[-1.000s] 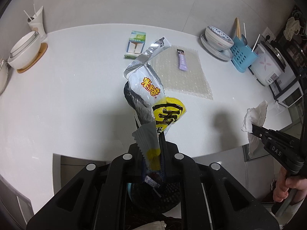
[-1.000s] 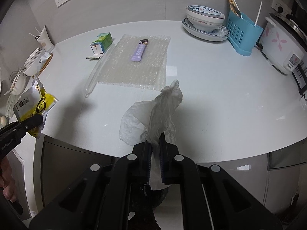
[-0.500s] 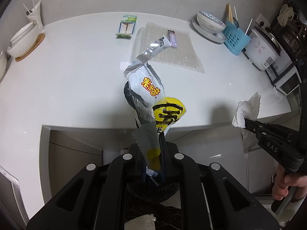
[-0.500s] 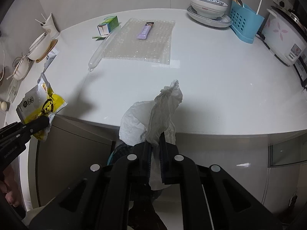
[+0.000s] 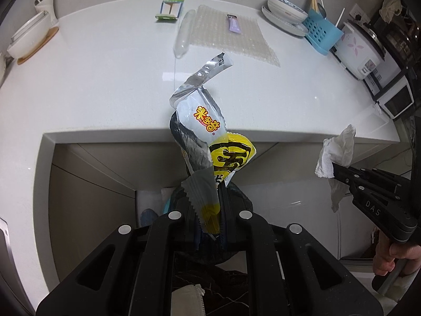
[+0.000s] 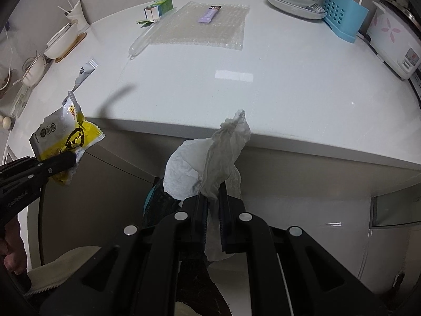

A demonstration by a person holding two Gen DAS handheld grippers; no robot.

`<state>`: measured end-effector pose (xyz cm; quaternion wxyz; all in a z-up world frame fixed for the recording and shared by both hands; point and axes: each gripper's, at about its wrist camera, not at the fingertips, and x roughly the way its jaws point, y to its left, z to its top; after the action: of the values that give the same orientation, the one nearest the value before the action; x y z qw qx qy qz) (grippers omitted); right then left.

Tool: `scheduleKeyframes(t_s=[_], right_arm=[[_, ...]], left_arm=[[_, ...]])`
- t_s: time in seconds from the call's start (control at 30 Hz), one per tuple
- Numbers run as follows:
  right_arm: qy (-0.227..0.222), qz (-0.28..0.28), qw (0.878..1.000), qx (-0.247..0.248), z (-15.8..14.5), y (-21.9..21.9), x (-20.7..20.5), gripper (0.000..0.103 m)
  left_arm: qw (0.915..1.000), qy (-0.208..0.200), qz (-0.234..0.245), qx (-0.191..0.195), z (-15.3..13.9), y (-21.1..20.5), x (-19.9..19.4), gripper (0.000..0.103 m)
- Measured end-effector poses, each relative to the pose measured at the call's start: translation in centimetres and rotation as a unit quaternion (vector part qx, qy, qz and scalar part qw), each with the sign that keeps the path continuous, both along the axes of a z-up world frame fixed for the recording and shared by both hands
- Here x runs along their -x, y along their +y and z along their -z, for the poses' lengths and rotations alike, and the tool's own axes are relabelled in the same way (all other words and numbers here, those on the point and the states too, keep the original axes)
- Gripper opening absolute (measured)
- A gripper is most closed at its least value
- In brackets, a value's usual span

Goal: Collect trash
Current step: 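Carry the yellow snack bag and white tissue down toward the trash bin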

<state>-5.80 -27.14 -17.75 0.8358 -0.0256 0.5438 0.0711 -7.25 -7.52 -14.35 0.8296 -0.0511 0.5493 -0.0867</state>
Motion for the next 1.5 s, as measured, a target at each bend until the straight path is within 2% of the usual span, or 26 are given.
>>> scheduleKeyframes(t_s=[0.63, 1.03, 1.2, 1.27, 1.5], right_arm=[[0.034, -0.006, 0.999, -0.014, 5.2, 1.1, 2.1, 0.007], [0.043, -0.007, 0.999, -0.015, 8.5, 1.0, 2.5, 0.007], [0.063, 0.001, 0.998, -0.011, 10.3, 0.3, 2.5, 0.007], [0.071, 0.004, 0.997, -0.009, 10.9, 0.3, 2.6, 0.007], [0.079, 0.009, 0.997, -0.004, 11.5, 0.1, 2.5, 0.007]], left_arm=[[0.9995, 0.024, 0.022, -0.001, 5.3, -1.7, 1.1, 0.010], [0.9973, 0.073, 0.002, 0.004, 10.8, -1.4, 1.6, 0.010], [0.9964, 0.084, 0.002, -0.004, 12.6, -1.4, 1.8, 0.010], [0.9959, 0.087, 0.012, -0.020, 13.4, -1.8, 1.9, 0.010], [0.9943, 0.093, 0.039, -0.034, 15.3, -3.2, 1.9, 0.010]])
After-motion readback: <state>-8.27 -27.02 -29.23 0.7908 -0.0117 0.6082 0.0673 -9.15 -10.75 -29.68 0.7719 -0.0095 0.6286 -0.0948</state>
